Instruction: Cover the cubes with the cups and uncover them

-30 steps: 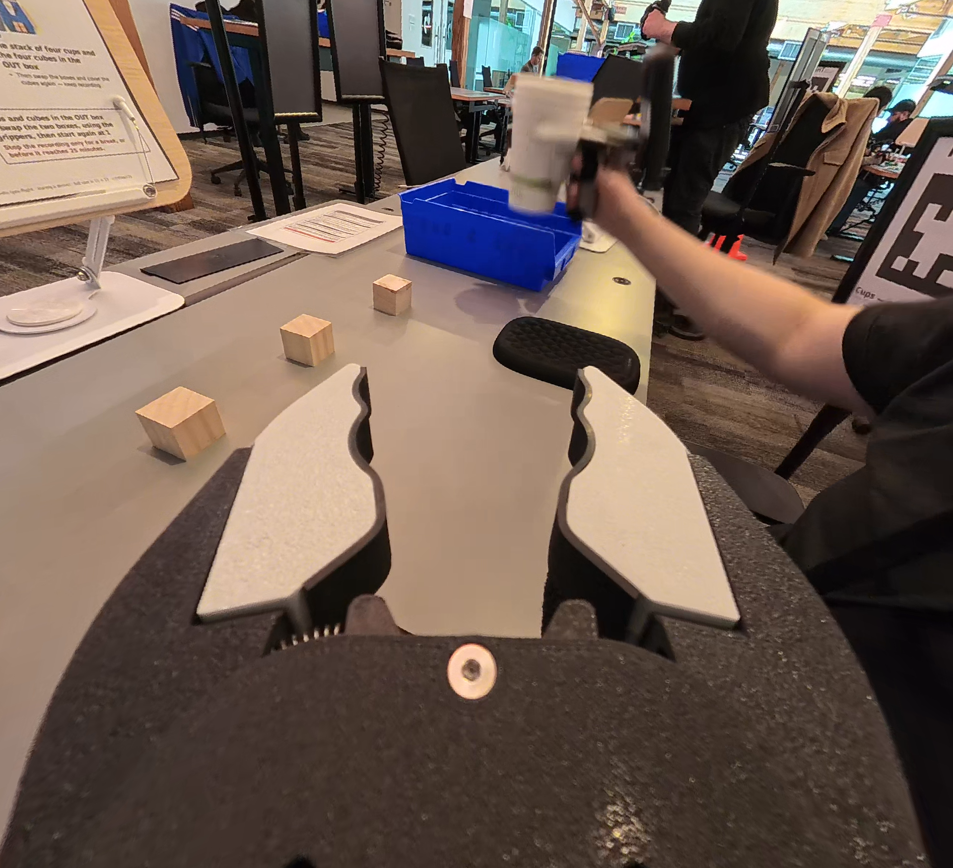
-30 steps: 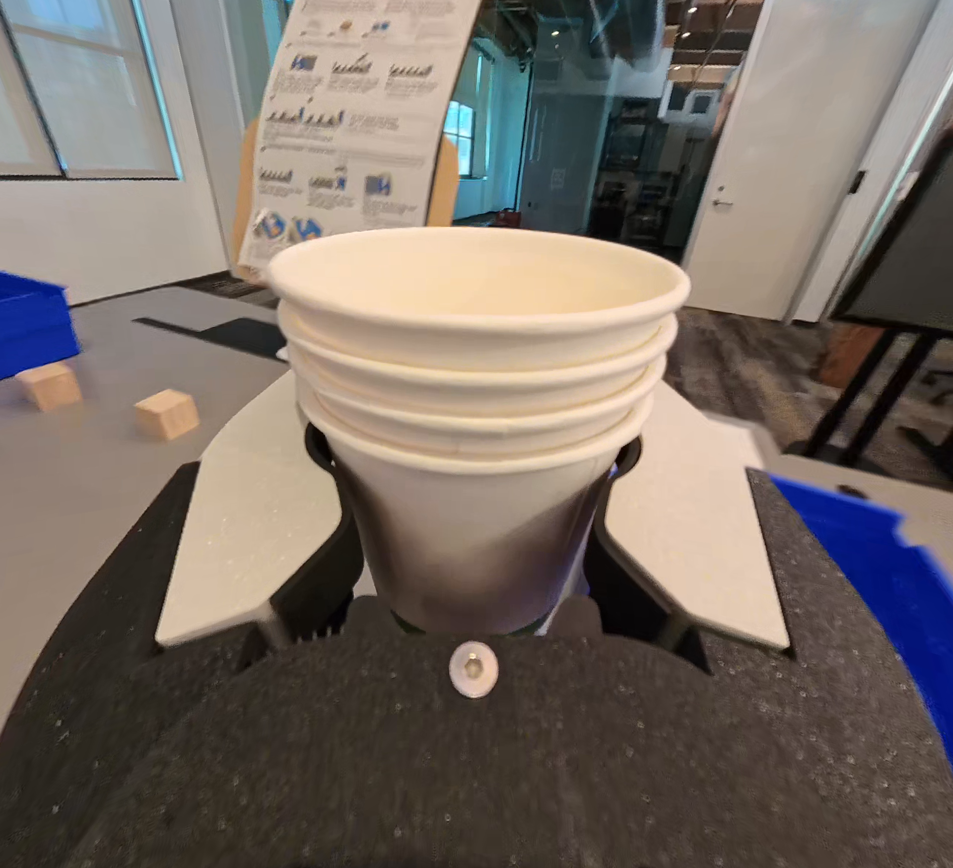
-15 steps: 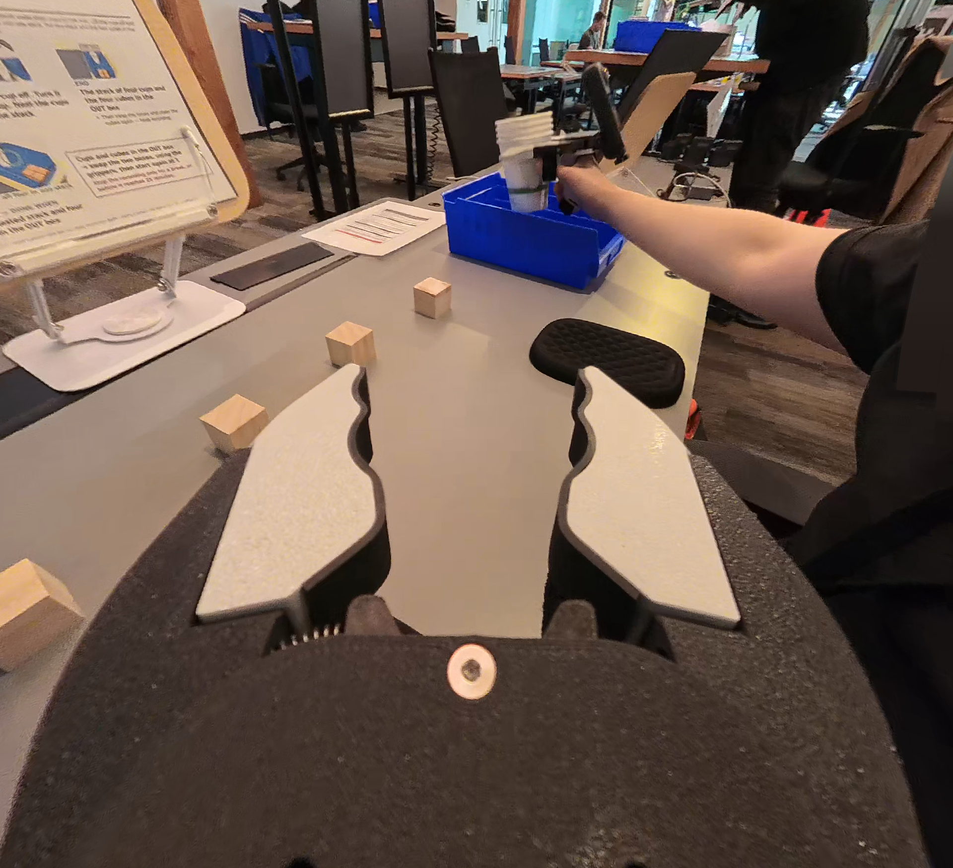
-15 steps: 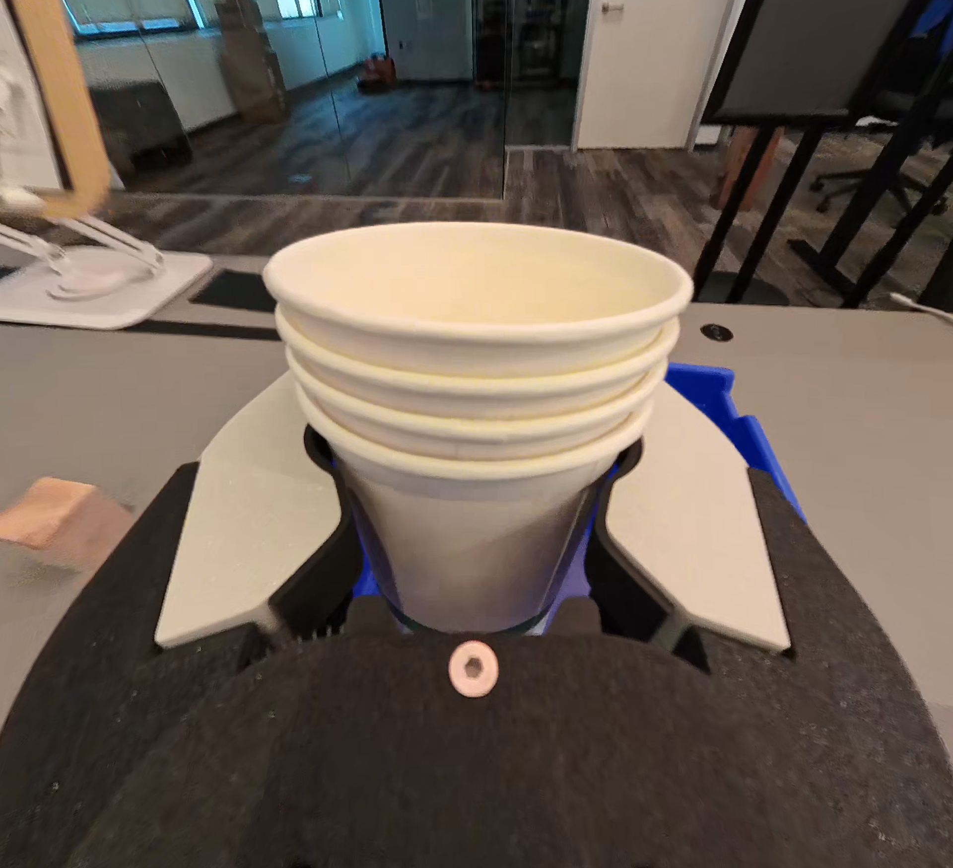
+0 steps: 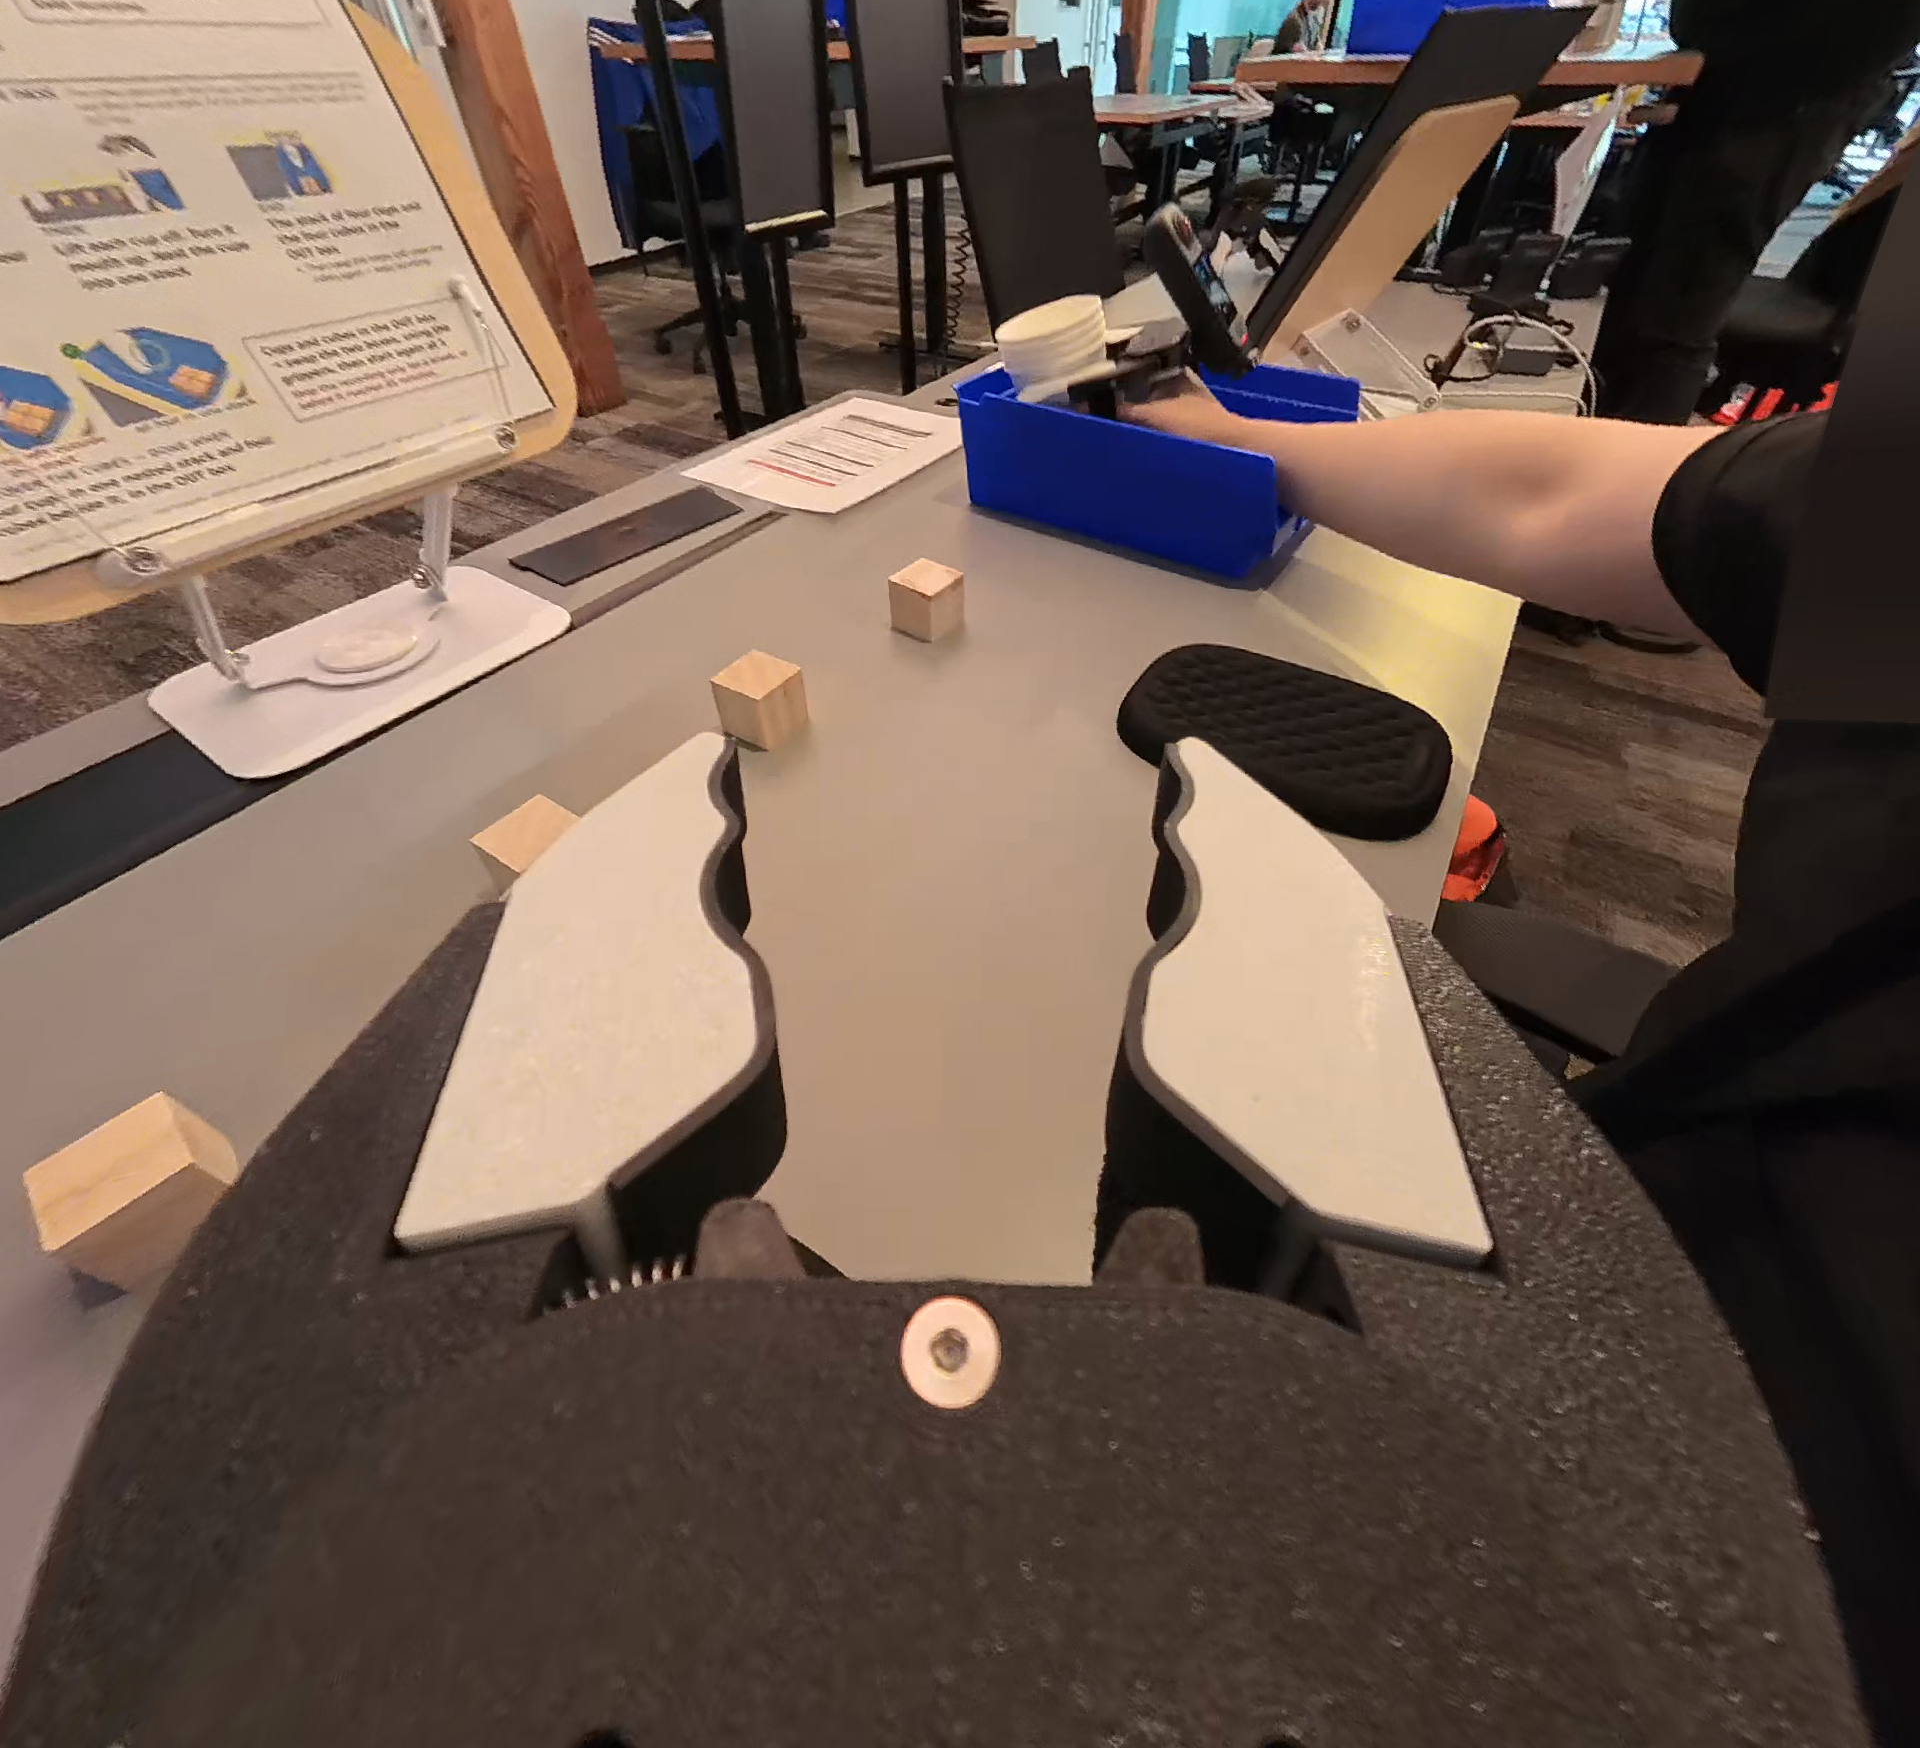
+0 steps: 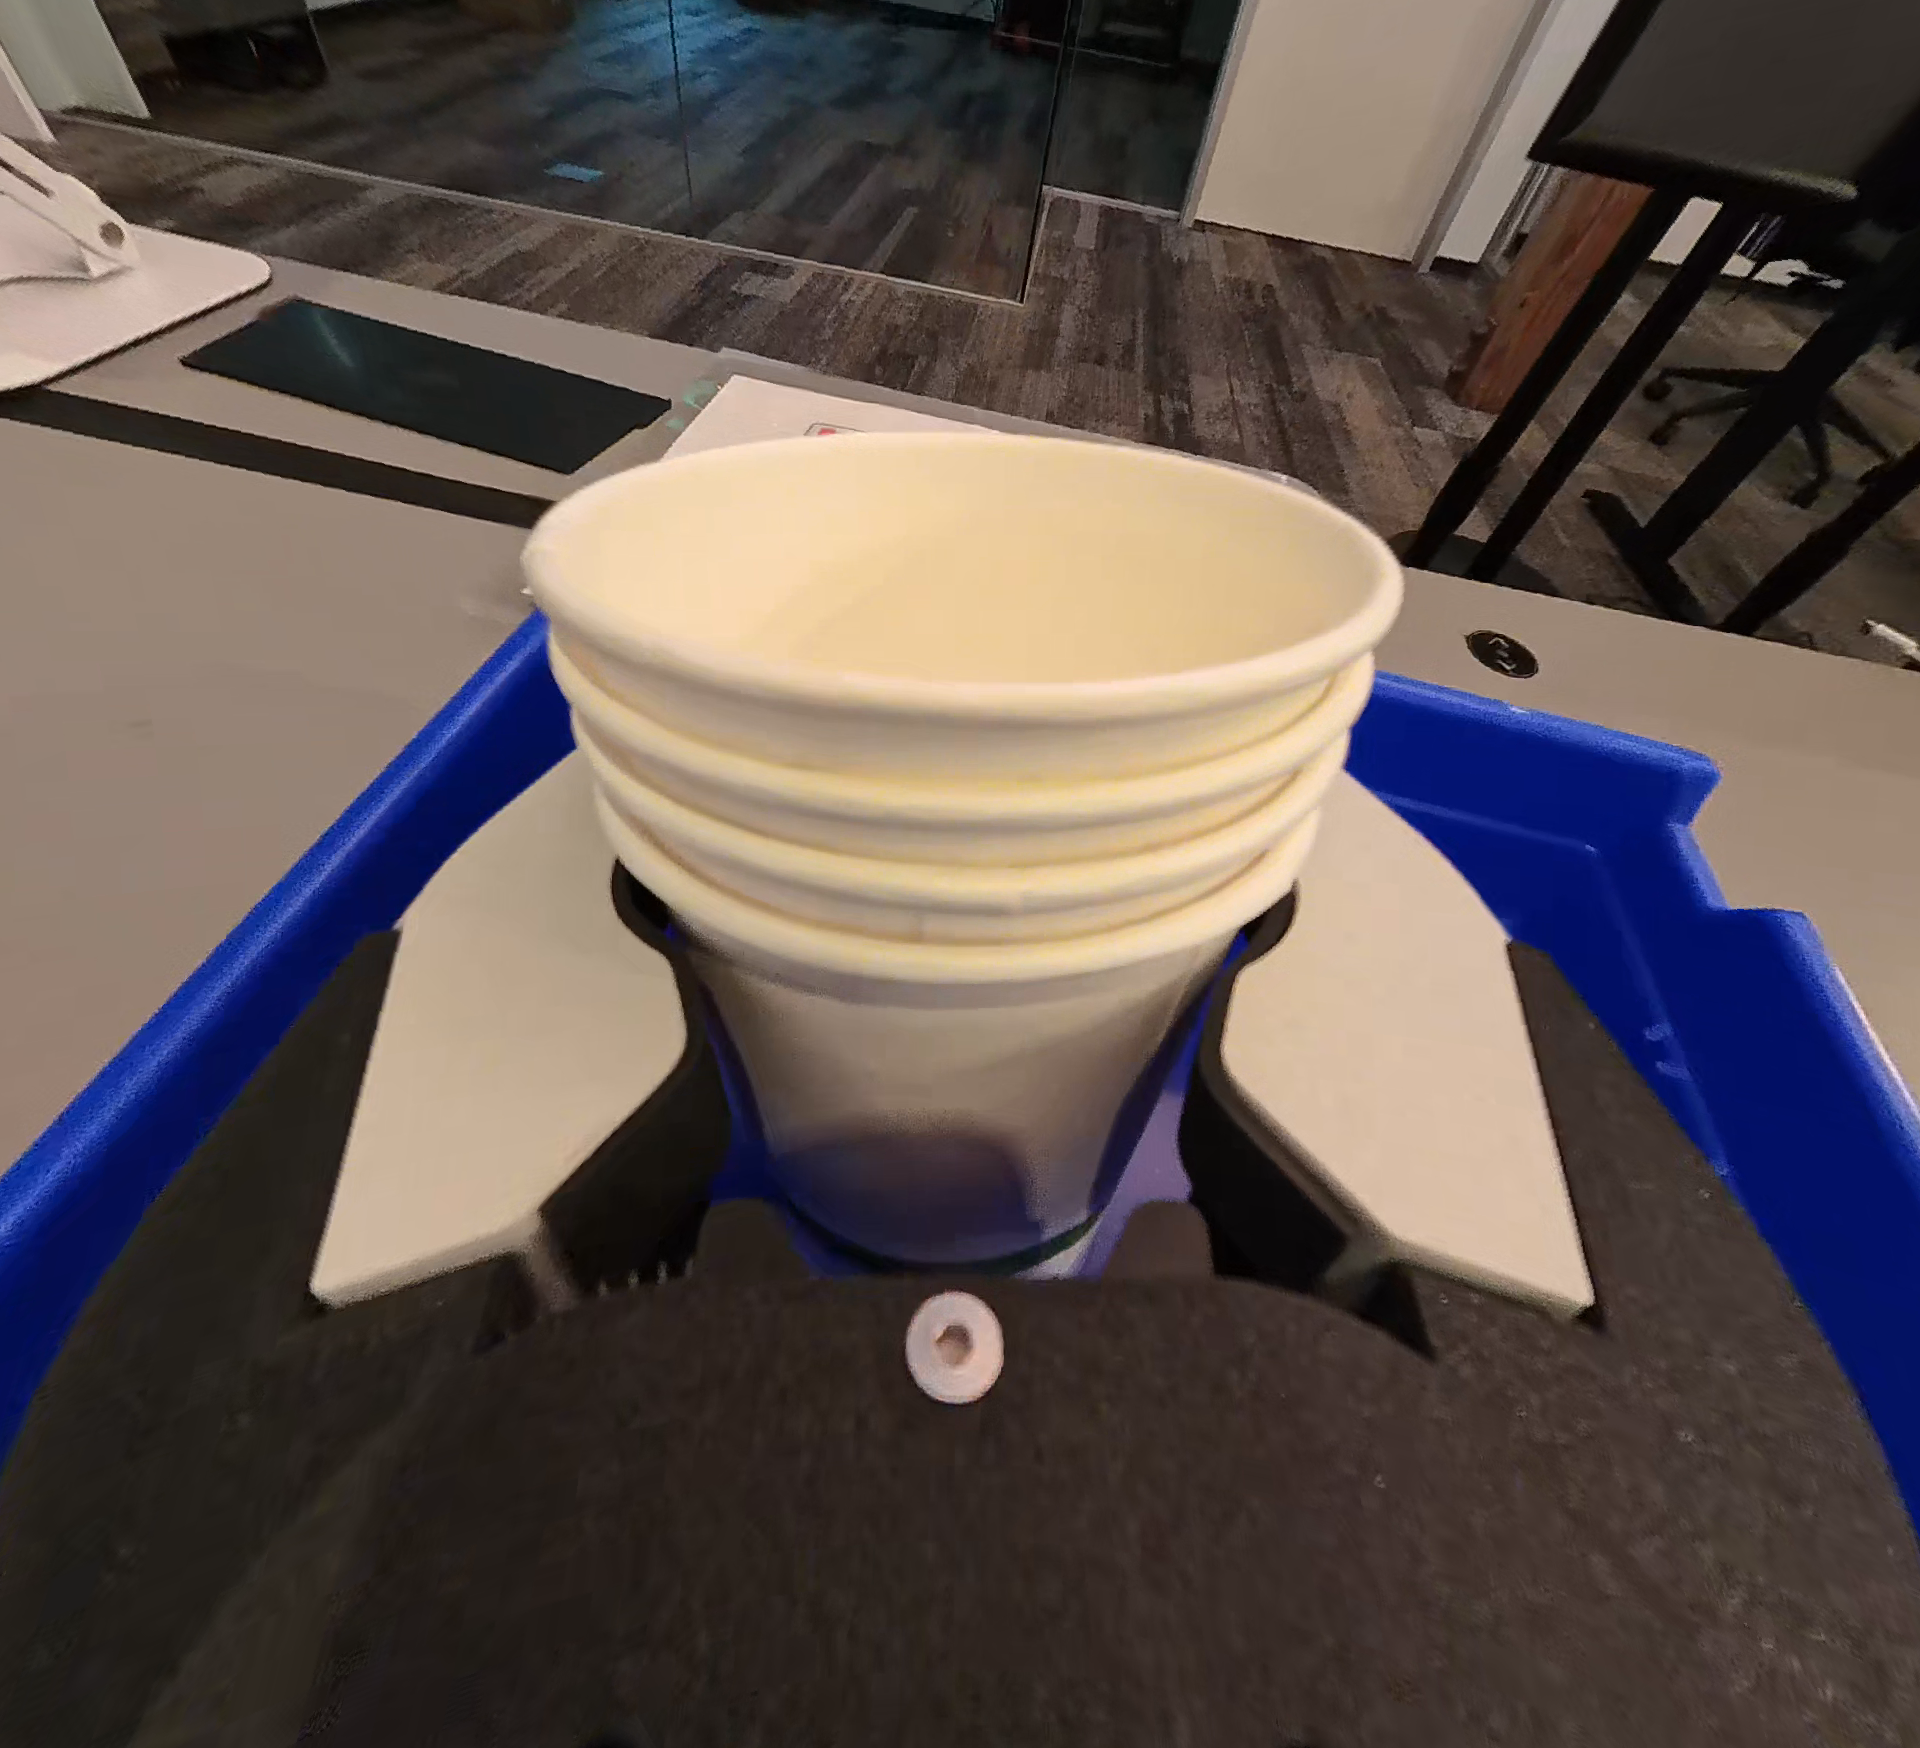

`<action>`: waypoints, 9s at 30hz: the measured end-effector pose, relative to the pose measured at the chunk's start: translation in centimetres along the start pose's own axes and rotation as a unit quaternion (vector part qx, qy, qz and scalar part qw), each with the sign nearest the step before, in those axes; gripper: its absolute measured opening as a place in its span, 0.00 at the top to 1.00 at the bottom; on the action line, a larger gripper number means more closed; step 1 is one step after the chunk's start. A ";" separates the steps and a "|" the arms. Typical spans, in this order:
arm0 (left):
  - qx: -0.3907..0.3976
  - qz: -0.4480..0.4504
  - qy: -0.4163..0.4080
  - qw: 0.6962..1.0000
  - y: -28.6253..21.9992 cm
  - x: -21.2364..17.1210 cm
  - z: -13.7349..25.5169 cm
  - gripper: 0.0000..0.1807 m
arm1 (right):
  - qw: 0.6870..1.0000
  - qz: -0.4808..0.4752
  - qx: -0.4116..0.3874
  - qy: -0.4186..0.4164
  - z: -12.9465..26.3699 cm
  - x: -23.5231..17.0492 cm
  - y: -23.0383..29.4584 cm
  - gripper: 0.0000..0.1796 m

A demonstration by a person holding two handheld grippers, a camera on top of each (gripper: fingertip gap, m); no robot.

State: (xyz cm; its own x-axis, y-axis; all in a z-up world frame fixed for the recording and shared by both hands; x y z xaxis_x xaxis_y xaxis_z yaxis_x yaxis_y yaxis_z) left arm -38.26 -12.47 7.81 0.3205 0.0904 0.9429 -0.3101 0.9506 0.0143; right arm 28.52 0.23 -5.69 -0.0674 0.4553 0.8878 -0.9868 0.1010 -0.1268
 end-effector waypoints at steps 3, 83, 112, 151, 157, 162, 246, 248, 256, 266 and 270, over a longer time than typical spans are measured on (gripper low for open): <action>-0.003 0.003 -0.009 1.000 -0.1 0.4 0.2 0.59 | 1.000 -0.009 -0.001 -0.005 -0.1 -0.1 -0.2 0.39; -0.186 -0.125 -0.124 0.966 1.3 14.9 -7.9 0.64 | 0.890 0.109 0.443 0.003 26.4 14.1 26.0 0.57; -0.111 -0.060 -0.039 0.991 6.6 11.5 -12.7 0.63 | 0.817 0.456 0.223 0.274 3.4 1.9 26.3 0.70; -0.114 -0.080 -0.010 0.990 6.4 11.0 -13.5 0.64 | 0.736 0.533 0.199 0.367 0.1 -1.4 26.6 0.73; -0.118 -0.079 -0.010 0.990 6.3 10.9 -13.5 0.64 | 0.754 0.531 0.175 0.344 2.4 0.4 26.4 0.73; -0.121 -0.085 -0.008 0.989 5.8 10.9 -13.4 0.64 | 0.824 0.442 0.168 0.312 5.4 4.4 25.6 0.73; -0.078 -0.165 0.030 0.983 3.7 10.0 -13.9 0.65 | 0.882 -0.162 0.038 0.440 14.7 -3.3 -1.6 0.69; -0.079 -0.166 0.027 0.983 3.6 10.1 -13.7 0.65 | 0.893 -0.143 0.051 0.423 15.8 -1.3 -0.7 0.69; -0.063 -0.189 0.024 0.980 3.8 10.2 -13.0 0.64 | 0.924 -0.019 0.114 0.365 17.6 6.7 8.5 0.69; -0.033 -0.141 -0.006 0.989 7.4 11.0 -10.5 0.65 | 0.864 0.309 0.275 0.286 12.6 10.0 28.1 0.72; -0.032 -0.142 -0.010 0.989 8.0 10.9 -9.9 0.65 | 0.792 0.421 0.364 0.251 9.9 8.1 35.5 0.75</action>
State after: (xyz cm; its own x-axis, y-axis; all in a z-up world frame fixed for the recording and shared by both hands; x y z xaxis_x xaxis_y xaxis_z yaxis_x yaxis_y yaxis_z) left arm -28.39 -0.94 14.96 0.3690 -0.1888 0.9101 -0.1529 0.9535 0.2598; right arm -8.55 -1.27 1.39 -0.8595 0.4030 0.3142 -0.4595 -0.8787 -0.1298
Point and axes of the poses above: each gripper's, where its closed fingertips meet, z back along the fingers, x out of its top, y = z × x across the jaws, the point moved 4 cm from there along z, back along the fingers, and after that the axes turned 10 degrees about y, right-handed, at the moved point
